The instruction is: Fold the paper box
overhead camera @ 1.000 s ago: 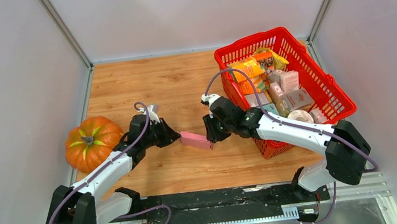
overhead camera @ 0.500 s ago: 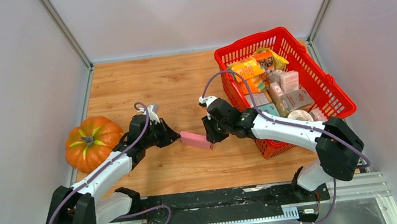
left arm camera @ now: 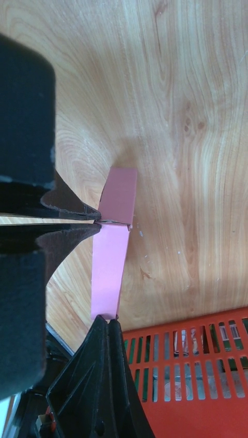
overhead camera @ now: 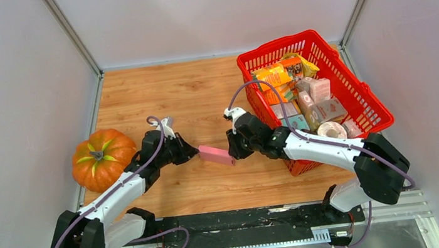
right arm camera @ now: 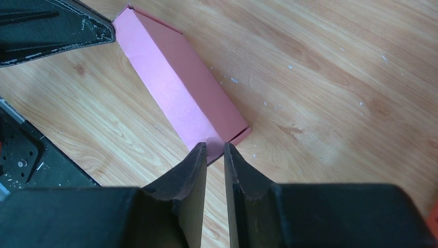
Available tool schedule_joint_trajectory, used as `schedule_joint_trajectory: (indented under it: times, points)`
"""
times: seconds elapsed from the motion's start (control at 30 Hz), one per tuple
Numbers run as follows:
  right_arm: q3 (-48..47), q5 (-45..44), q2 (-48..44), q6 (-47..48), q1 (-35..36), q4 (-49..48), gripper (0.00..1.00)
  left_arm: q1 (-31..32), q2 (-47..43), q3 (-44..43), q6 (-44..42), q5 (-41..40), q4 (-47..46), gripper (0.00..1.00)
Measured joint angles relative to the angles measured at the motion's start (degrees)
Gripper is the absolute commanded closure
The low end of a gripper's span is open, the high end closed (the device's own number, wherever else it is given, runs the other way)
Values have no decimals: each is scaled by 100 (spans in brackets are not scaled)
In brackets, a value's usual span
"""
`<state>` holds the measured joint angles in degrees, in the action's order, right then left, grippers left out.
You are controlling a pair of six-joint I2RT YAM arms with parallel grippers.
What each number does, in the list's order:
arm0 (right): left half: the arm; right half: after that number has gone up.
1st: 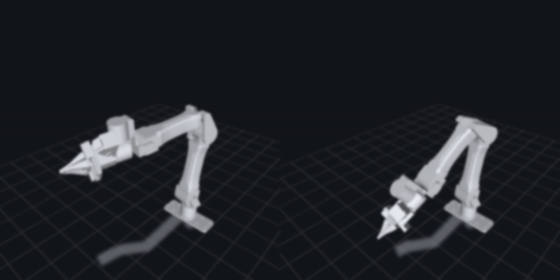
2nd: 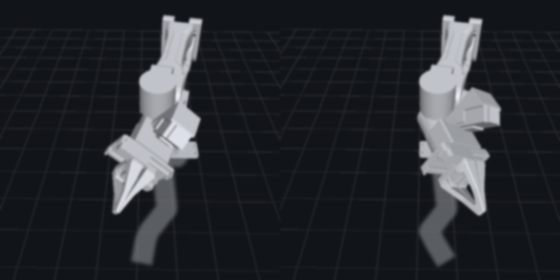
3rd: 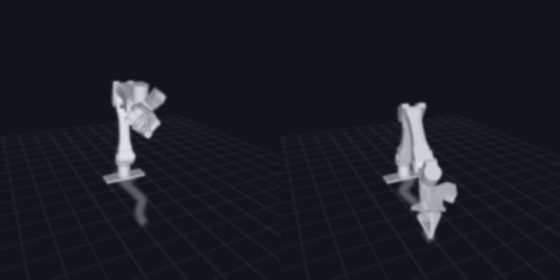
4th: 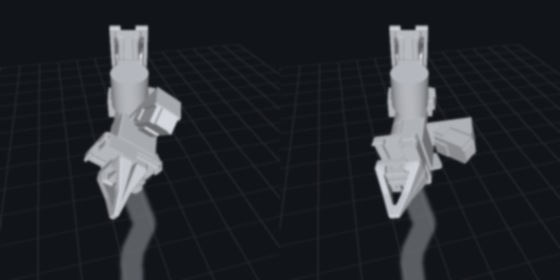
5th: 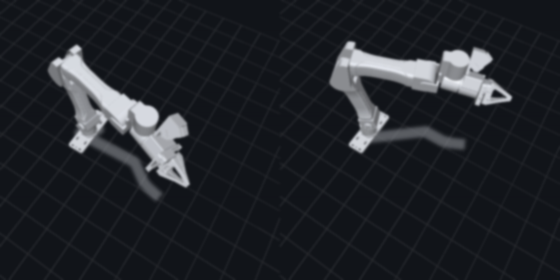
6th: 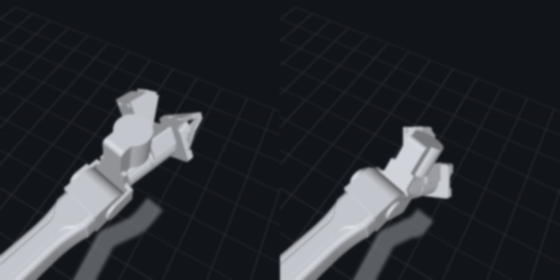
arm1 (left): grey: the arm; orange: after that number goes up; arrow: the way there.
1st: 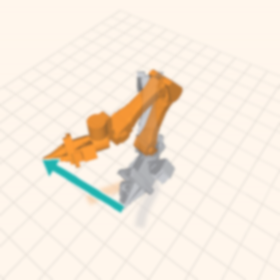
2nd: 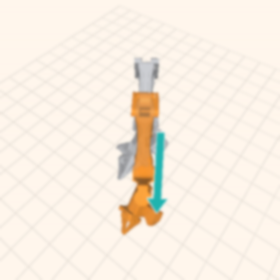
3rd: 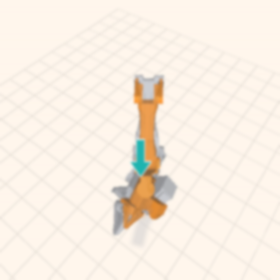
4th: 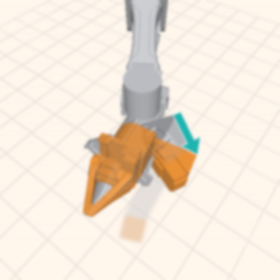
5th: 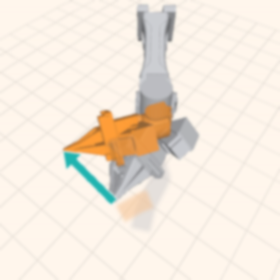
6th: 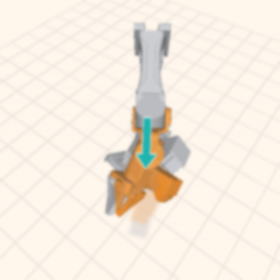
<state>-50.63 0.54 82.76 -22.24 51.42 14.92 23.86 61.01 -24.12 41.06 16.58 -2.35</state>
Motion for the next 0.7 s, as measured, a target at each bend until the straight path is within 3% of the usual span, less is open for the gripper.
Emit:
schedule_joint_trajectory:
  times: [0.13,0.2,0.27,0.37,0.53,0.7]
  points:
    - [7,-144,48,50,81,-57,77,-2,-11,35,15,-50,-55,100]
    - [-22,-289,90,107,164,-61,70,-11,-11,59,42,-81,-94,100]
    - [-31,-400,94,136,225,-70,56,-28,2,76,68,-81,-133,100]
    - [-46,-387,24,103,291,-85,50,-28,33,76,85,-79,-181,100]
    - [-476,-286,155,105,330,549,50,-26,35,76,87,-70,-181,100]
    - [-925,-271,254,122,310,1167,67,-26,17,76,85,-66,-168,100]
